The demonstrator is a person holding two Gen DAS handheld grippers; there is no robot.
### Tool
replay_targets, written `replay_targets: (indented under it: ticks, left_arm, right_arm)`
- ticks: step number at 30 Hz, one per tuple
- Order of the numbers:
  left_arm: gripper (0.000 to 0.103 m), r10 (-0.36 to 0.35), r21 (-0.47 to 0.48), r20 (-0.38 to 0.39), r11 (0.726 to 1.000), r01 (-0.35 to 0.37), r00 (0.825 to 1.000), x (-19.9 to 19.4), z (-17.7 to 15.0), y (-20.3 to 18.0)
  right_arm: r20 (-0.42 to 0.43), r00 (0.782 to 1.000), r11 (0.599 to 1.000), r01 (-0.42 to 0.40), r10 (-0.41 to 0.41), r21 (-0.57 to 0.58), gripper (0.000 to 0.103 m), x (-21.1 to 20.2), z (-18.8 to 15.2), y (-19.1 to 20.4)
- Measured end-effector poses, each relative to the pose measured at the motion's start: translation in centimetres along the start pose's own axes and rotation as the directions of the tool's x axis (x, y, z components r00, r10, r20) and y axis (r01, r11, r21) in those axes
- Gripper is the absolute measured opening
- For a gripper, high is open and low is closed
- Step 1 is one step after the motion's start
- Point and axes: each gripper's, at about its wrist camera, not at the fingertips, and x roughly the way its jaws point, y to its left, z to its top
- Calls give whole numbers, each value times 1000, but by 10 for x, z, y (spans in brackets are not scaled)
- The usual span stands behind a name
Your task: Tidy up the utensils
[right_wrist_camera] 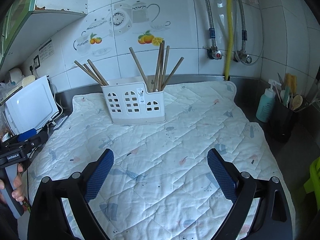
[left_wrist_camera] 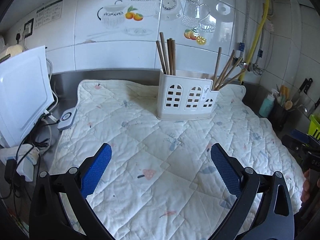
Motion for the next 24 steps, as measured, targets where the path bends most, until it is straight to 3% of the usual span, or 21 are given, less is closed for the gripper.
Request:
replay_targets:
  ticks: [24]
  left_arm:
    - [98, -20, 19, -49, 1000, 21, 999, 8, -12, -13]
  right_arm:
    - [-26, 1000, 999, 1, -2, -38, 92, 9, -5, 13]
